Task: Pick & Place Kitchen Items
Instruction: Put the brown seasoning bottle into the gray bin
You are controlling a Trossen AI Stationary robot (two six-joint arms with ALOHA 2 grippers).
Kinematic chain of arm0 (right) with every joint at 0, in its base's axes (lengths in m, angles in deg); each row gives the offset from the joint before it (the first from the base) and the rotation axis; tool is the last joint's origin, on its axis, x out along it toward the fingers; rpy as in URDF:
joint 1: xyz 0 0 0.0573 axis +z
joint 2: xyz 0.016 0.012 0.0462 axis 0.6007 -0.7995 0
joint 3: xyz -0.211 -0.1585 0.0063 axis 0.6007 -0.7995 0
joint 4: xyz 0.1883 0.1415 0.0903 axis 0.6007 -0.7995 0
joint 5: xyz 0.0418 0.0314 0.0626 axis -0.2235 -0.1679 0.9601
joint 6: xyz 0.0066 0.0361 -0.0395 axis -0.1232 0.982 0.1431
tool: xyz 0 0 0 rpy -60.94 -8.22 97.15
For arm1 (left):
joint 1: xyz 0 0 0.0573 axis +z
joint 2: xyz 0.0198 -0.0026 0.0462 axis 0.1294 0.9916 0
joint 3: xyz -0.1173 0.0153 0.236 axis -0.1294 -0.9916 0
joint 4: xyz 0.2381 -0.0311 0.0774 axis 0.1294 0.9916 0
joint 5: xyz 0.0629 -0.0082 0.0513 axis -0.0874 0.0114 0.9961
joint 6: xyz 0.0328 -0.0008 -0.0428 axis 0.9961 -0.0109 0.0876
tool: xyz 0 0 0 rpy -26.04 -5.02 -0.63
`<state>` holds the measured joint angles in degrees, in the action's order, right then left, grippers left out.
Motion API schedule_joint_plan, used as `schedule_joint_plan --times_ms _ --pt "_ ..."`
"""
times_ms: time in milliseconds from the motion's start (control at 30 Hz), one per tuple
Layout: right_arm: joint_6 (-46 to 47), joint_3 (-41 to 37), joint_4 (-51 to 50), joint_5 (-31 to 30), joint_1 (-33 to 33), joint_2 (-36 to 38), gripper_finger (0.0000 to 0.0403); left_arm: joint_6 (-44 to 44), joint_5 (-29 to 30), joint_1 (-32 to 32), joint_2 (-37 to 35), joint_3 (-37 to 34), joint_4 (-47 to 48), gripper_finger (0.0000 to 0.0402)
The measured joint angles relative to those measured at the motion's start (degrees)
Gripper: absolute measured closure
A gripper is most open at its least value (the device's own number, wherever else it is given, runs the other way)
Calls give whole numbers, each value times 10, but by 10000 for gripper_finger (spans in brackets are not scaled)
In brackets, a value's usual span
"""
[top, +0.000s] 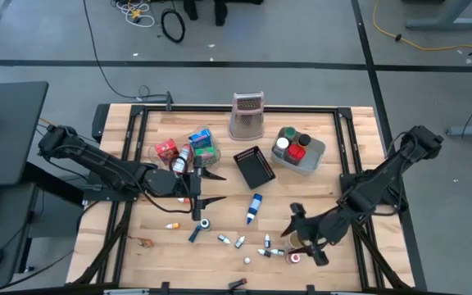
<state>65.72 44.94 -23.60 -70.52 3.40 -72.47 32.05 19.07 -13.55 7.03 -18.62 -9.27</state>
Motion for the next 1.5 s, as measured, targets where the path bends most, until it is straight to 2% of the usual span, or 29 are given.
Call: schedule_joint_plan --times_ms 233,333,433,567,633,833,1100,1500 --pt "-148 -94 248 -40 -13 -3 147 0 0 0 0 0 2 150" --pt "-220 -117 313 -81 -16 -3 147 0 0 0 0 0 2 150" --pt "-223 -130 354 -128 -18 -3 147 1 0 0 0 0 2 150" --pt "-233 -132 368 -189 -26 -3 147 -6 0 0 0 -1 3 150" --pt "-266 -132 383 -209 -27 -3 147 -7 0 0 0 -3 3 150" --pt "-335 -132 414 -207 -26 -3 147 -8 0 0 0 -4 4 150" --pt "-292 -132 420 -200 -28 -3 141 -8 0 0 0 -4 4 150" --pt "-223 -132 382 -207 -12 -3 72 -9 0 0 0 -4 3 150"
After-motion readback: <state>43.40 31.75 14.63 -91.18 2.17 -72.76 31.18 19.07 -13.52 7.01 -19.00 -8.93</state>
